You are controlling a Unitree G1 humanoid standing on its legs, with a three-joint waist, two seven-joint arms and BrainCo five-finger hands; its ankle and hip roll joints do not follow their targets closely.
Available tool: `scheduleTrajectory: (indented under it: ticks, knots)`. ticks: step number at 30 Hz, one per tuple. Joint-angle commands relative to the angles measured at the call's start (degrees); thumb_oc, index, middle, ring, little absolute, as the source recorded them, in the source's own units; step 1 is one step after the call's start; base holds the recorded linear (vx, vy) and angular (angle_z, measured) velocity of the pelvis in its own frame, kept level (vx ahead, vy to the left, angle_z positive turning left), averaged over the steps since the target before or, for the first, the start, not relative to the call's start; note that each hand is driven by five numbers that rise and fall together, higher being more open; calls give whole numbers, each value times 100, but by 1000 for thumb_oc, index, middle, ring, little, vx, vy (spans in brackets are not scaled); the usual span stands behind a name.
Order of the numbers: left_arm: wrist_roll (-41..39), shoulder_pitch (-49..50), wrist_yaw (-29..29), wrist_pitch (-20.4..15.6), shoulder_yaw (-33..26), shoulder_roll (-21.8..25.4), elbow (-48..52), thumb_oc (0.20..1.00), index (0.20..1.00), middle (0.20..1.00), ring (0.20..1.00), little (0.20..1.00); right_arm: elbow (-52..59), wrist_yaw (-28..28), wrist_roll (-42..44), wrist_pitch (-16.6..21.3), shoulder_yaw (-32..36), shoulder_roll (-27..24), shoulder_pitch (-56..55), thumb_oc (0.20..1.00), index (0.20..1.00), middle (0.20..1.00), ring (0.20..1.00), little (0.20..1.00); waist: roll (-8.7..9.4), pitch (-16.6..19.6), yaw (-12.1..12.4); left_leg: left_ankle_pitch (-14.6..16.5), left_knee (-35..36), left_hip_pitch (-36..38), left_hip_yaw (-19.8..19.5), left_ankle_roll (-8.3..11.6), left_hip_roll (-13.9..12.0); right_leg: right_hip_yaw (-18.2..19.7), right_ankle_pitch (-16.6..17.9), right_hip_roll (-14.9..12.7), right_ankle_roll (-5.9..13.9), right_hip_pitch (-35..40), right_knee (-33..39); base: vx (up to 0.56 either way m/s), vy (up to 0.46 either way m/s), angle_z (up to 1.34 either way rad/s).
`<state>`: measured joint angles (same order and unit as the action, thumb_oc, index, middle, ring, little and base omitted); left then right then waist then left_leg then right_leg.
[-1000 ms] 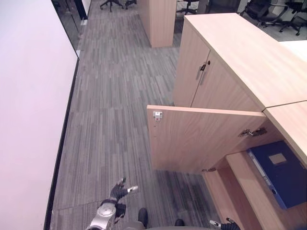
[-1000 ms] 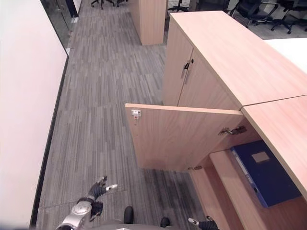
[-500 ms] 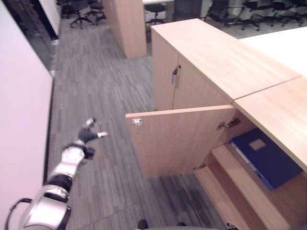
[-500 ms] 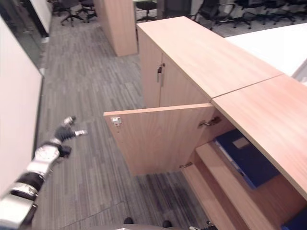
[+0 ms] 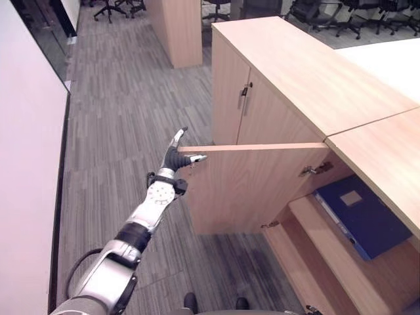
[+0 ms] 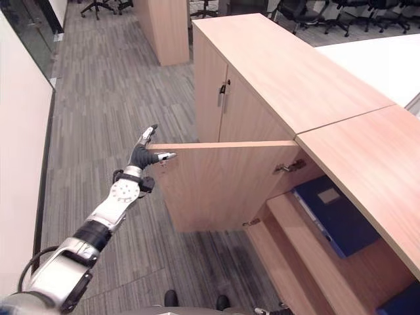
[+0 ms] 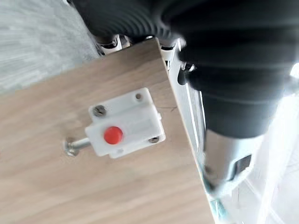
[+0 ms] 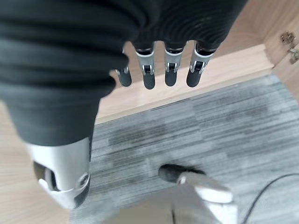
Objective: Put the empty folder in the office cabinet
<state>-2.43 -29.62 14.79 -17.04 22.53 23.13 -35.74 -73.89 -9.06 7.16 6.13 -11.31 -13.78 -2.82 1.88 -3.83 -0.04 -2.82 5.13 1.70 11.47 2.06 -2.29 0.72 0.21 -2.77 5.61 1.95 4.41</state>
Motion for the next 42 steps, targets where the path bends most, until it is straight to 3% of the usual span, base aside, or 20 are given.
scheduleTrajectory:
  ticks: [1,6,7,9,10,11,12,14,15,16,18,24,25,26,27,30,31,34,38,42]
  knots:
    - [1051,-1053,-540,241,840,900,-906,1000,1000,1000,1000,1000,-11,-127,-199,88,-78,-540,86,1000,1000,1000,1000,1000,-197,44,-248,419,-13,316,-1,413,-195,-331,26,-311,844,-77,-205,38,44,-18]
    - [1114,-908,-451,235,690,639,-565,1000,1000,1000,1000,1000,-13,-103,-154,80,-62,-415,57,1000,1000,1000,1000,1000,-153,1,-187,389,-19,263,-63,411,-190,-432,12,-326,844,-83,-241,-26,-7,-20]
    - [1294,-676,-329,276,772,66,-938,1000,1000,1000,1000,1000,-50,-105,-184,59,-137,-373,110,1000,1000,1000,1000,1000,-99,-30,-226,393,-16,238,-59,399,-199,-412,6,-299,821,-117,-241,-34,-11,6]
    - [1473,-613,-249,314,903,-259,-1154,1000,1000,1000,1000,1000,-68,-132,-207,47,-187,-344,151,1000,1000,1000,1000,1000,-75,-35,-245,399,-15,229,-48,391,-208,-394,7,-281,805,-144,-237,-24,-12,1]
    - [1892,-472,-13,438,1215,-1030,-1713,1000,1000,1000,1000,1000,-93,-247,-257,45,-306,-262,214,1000,1000,1000,1000,1000,-12,-31,-285,411,-16,228,-17,378,-224,-365,7,-258,779,-167,-231,0,0,0]
    - [1910,-485,18,419,1225,-1072,-1761,1000,1000,1000,1000,1000,-94,-250,-258,47,-294,-271,205,1000,1000,1000,1000,1000,-23,-26,-269,415,-16,230,-14,378,-225,-363,5,-257,779,-167,-231,-11,-26,-3]
    - [1174,-313,-295,290,1104,-1303,-1805,1000,1000,1000,1000,1000,-38,-317,-285,50,-333,-286,209,1000,1000,1000,1000,1000,11,-4,-288,412,-13,227,21,376,-229,-355,17,-249,773,-183,-219,1,-8,-6]
    - [970,-229,-345,261,1051,-1346,-1814,1000,1000,1000,1000,1000,-56,-335,-268,48,-316,-305,232,1000,1000,1000,1000,1000,13,8,-289,425,-13,240,28,373,-234,-355,18,-252,774,-168,-216,12,-4,-9]
    - [1087,-39,-293,229,1301,-1714,-1805,1000,1000,1000,1000,1000,-46,-406,-255,75,-321,-261,239,1000,1000,1000,1000,1000,35,15,-270,450,-13,264,11,365,-234,-353,14,-247,755,-135,-210,0,0,0]
    - [58,98,-757,194,1125,-1400,-1231,1000,1000,1000,1000,1000,73,-397,-220,81,-233,-353,224,1000,1000,1000,1000,1000,10,-5,-214,468,-13,293,1,364,-234,-354,-2,-248,761,-104,-201,-6,16,9]
    - [-742,567,-991,-10,790,-830,-281,1000,1000,1000,1000,1000,83,-371,-147,98,-41,-409,176,1000,1000,1000,1000,1000,-25,2,-111,436,-13,259,-22,366,-220,-423,37,-264,761,-105,-185,-4,10,-11]
    - [-1083,1874,-1648,-28,763,-385,1784,1000,1000,1000,1000,1000,143,-292,-43,101,222,-283,103,1000,1000,1000,1000,1000,-6,-110,191,344,-13,150,-195,350,-157,-614,59,-299,730,-62,-179,-27,-5,9]
    - [-1086,1886,-1651,-20,765,-379,1794,1000,1000,1000,1000,1000,141,-292,-43,101,220,-280,96,1000,1000,1000,1000,1000,-9,-93,186,415,-16,176,-206,353,-158,-622,10,-297,743,-24,-163,6,26,22]
    - [-1343,1401,-2685,418,791,51,605,1000,1000,1000,1000,1000,152,-11,-209,96,89,-415,84,1000,1000,1000,1000,1000,-65,-69,75,414,-17,204,-205,377,-169,-606,-34,-291,782,-4,-167,58,59,21]
    - [-1294,1390,-2308,165,963,-196,624,1000,1000,1000,1000,1000,145,-32,-191,68,42,-408,123,1000,1000,1000,1000,1000,-54,-65,50,400,-13,194,-180,374,-164,-609,-7,-307,772,-19,-171,25,72,19]
    - [-1317,1381,-2290,84,1095,-513,295,1000,1000,1000,1000,1000,119,-52,-250,64,-59,-408,102,1000,1000,1000,1000,1000,-59,-45,50,421,-13,234,-162,369,-154,-591,-9,-310,767,7,-158,16,37,-13]
    - [-1540,968,-2563,280,813,-292,-157,1000,1000,1000,1000,1000,189,52,-290,80,-88,-482,74,1000,1000,1000,1000,1000,-87,-4,-15,414,-13,248,-141,384,-169,-567,1,-310,782,-4,-157,31,43,-15]
    - [-2683,714,-2668,117,238,52,-154,1000,1000,1000,1000,1000,255,212,-309,68,-113,-506,-43,1000,1000,1000,1000,1000,-92,102,7,418,-13,322,-88,392,-173,-602,38,-324,789,54,-149,54,39,-4]
    - [-2694,709,-2740,259,-26,56,-492,1000,1000,1000,1000,1000,312,275,-388,92,-96,-493,-66,1000,1000,1000,1000,1000,-75,139,-34,433,-13,336,-50,392,-182,-598,57,-323,810,62,-132,6,9,3]
    - [-2917,1221,-2742,208,-2,21,414,1000,1000,1000,1000,1000,296,314,-129,81,61,-406,23,1000,1000,1000,1000,1000,-66,127,56,439,-13,305,-101,364,-155,-625,56,-336,806,50,-138,-7,1,-5]
